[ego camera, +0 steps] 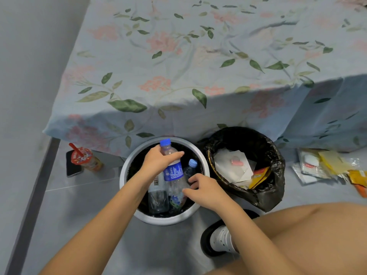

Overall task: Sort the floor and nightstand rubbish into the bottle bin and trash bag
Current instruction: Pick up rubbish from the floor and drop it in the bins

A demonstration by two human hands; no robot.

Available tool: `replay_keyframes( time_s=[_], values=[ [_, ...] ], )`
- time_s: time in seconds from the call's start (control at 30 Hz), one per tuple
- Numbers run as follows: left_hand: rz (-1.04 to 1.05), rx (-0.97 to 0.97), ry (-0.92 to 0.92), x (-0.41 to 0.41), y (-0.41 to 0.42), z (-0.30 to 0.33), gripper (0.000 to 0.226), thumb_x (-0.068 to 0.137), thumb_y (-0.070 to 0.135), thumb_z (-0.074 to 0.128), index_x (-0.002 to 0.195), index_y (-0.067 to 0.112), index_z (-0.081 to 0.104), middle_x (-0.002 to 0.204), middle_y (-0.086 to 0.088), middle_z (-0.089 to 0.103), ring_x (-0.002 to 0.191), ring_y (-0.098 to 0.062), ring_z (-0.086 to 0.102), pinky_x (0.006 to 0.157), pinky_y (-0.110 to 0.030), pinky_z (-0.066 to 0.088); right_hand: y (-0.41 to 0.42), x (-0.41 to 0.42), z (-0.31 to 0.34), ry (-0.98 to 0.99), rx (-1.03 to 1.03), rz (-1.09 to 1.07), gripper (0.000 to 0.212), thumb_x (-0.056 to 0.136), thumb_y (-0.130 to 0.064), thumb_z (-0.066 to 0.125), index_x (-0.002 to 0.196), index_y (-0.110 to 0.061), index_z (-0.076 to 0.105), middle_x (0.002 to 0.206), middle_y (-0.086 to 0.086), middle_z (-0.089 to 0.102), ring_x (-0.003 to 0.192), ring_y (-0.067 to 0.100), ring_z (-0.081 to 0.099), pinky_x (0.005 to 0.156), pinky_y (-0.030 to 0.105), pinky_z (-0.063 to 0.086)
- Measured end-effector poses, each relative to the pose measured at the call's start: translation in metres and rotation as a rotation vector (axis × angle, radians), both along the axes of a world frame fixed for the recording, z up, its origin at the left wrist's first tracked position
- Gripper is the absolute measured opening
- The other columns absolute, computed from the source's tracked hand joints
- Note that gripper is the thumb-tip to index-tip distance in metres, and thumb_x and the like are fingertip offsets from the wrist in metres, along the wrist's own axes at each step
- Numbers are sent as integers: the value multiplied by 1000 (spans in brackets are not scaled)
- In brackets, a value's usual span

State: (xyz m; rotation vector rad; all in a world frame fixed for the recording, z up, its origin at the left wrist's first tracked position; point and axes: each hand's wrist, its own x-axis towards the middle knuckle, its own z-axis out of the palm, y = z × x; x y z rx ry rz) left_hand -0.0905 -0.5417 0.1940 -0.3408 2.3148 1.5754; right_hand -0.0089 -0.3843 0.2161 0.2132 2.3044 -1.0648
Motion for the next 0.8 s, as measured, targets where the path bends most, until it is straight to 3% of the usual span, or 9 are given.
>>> replay_keyframes(
  time_s=[0.13, 0.27, 0.43, 0.8],
  values=[
    [12, -140, -15, -1, -1, -24, 45, 69, 44, 81, 96, 11, 65, 90, -4, 71, 85, -18, 68, 81, -37, 54, 2, -2, -3, 13, 37, -4, 41, 84, -37, 60, 122, -22, 55, 116, -2, 62, 102, 15, 60, 92, 36, 51],
    [-67, -395, 16, -3, 6, -38, 44, 69, 56, 75, 78, 15, 61, 75, 3, 66, 76, -17, 64, 65, -30, 49, 4, 1, -1, 18, 23, -18, 38, 84, -34, 58, 120, -23, 57, 115, -2, 63, 102, 16, 61, 92, 37, 51],
    [-270, -818, 123, 9, 20, -51, 73, 67, 64, 71, 114, 15, 44, 106, -3, 63, 99, -28, 63, 69, -32, 43, 8, 4, 0, 30, 18, -29, 33, 86, -29, 57, 118, -23, 58, 112, -4, 64, 102, 15, 61, 92, 35, 51],
    [-412, -904, 112, 22, 28, -74, 74, 68, 59, 73, 115, 14, 38, 108, -6, 58, 91, -24, 62, 61, -30, 42, 10, 6, 3, 32, 6, -40, 26, 84, -24, 53, 109, -24, 59, 100, -3, 65, 94, 17, 62, 89, 39, 53]
  ],
)
